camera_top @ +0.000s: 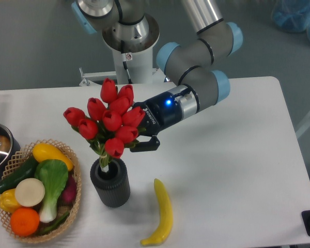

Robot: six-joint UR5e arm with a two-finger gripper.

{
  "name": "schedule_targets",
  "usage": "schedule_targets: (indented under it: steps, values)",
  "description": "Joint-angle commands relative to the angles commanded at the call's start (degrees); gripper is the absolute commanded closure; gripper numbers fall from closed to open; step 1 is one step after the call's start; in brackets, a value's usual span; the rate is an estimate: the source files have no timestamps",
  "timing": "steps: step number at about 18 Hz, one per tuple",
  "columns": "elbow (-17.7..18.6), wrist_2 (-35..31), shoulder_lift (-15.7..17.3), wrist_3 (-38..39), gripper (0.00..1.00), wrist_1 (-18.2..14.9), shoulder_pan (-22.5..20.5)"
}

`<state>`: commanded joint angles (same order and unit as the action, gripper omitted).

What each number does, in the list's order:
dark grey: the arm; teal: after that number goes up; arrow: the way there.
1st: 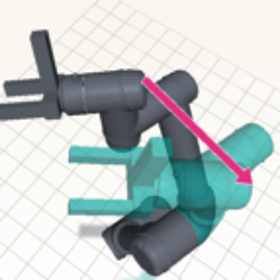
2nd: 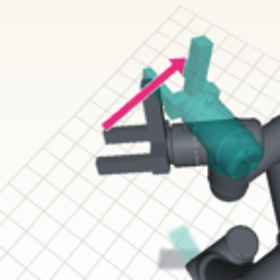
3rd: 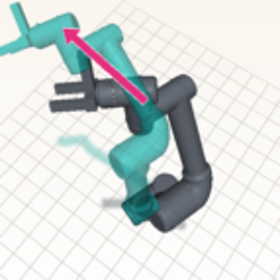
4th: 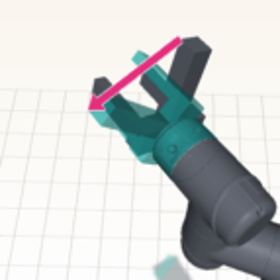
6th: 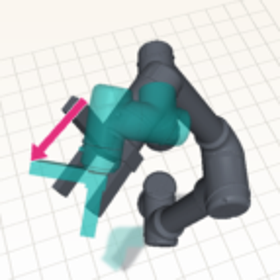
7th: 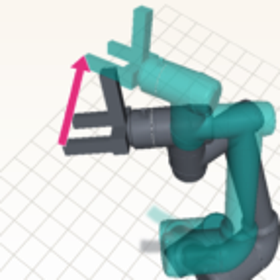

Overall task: Insert the flowers into the vase
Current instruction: 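Lower the tulip stems down into the dark gray vase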

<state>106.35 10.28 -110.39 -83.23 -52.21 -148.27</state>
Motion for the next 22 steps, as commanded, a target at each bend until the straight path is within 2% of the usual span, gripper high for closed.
schedule_targets:
  steps: [22]
  values:
    - [0.0, -0.6, -4.4, -1.2, 0.56, 0.0, 0.6]
